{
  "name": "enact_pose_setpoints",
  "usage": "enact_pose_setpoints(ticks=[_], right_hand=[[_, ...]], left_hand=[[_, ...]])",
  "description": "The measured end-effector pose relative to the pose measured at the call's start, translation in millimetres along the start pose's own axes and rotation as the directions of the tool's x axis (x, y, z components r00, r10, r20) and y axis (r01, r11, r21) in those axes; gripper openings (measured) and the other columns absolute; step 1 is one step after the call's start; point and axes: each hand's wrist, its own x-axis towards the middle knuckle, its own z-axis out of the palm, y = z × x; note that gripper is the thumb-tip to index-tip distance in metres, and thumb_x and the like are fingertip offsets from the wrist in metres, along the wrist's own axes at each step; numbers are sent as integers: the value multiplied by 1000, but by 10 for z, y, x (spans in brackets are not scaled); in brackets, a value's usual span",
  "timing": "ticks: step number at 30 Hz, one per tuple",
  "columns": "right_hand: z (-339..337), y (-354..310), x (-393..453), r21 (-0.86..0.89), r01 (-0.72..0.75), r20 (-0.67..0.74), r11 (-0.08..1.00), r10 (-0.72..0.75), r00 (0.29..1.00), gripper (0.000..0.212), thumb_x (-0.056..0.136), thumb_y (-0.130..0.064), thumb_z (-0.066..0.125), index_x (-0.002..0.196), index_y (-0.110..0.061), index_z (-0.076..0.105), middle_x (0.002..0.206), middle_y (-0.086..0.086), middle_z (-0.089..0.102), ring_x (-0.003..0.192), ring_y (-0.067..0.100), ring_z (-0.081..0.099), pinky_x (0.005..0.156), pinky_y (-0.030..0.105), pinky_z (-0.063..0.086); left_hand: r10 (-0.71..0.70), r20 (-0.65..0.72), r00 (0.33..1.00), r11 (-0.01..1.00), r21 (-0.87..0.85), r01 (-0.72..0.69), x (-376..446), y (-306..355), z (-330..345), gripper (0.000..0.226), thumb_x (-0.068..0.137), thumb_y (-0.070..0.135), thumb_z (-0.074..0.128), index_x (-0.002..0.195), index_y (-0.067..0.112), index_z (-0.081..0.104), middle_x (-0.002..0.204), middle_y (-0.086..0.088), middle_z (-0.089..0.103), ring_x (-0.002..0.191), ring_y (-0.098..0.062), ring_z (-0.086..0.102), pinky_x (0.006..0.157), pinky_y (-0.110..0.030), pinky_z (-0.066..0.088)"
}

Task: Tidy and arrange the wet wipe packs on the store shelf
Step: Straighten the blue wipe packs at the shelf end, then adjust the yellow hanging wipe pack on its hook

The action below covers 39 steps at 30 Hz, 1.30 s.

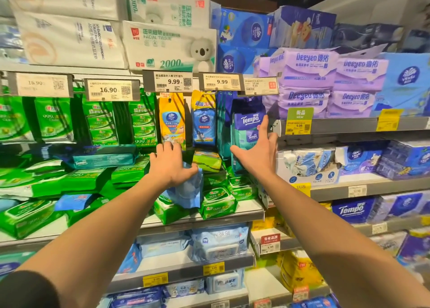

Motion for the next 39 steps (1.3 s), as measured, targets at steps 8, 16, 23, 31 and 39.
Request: enact_pose_setpoints(ticks=[8, 16, 23, 31, 39], right_hand=[[315, -25, 261, -19, -47, 18, 999, 47, 999, 117, 74, -39, 79, 155, -28, -4, 135, 15, 32, 124, 40, 41, 96, 43, 42], [734, -1, 441, 19, -90, -2, 996, 90, 996, 84, 77, -26, 75, 143, -5, 28, 132, 22, 31, 117, 45, 40, 101, 47, 37], [781, 93, 478, -70, -65, 55, 995, 69, 996, 87, 83, -32, 72, 147, -4, 19, 135, 24, 29, 124, 45, 34, 104, 48, 33], [596, -11, 231, -115, -65, 68, 991, 73, 995, 112, 77, -43, 78, 154, -14, 2, 155, 24, 6, 141, 41, 10, 112, 53, 19], [560, -541, 43, -49, 406, 54, 912, -404, 913, 34, 86, -43, 63, 67, -16, 54, 82, 3, 51, 75, 23, 53, 61, 31, 35]], left_hand=[[-31, 31, 999, 1000, 4, 31, 12, -87, -127, 86, 74, 77, 51, 131, 14, 40, 129, -13, 42, 122, -33, 37, 99, -51, 37], [-61, -27, 998, 998, -19, 61, 118, -162, -236, 83, 74, 72, 55, 129, 12, 40, 126, -12, 42, 121, -32, 37, 99, -51, 37], [-120, 51, 991, 992, -16, 121, 34, -337, -75, 82, 74, 71, 56, 129, 13, 40, 131, -14, 39, 126, -35, 33, 101, -53, 35], [-128, 48, 991, 991, -20, 129, -42, -473, -137, 79, 75, 69, 56, 128, 12, 42, 131, -14, 40, 124, -35, 35, 100, -52, 36], [-105, 56, 993, 994, -34, 107, -159, -593, -171, 78, 76, 69, 56, 126, 12, 42, 130, -14, 40, 123, -35, 36, 99, -52, 36]])
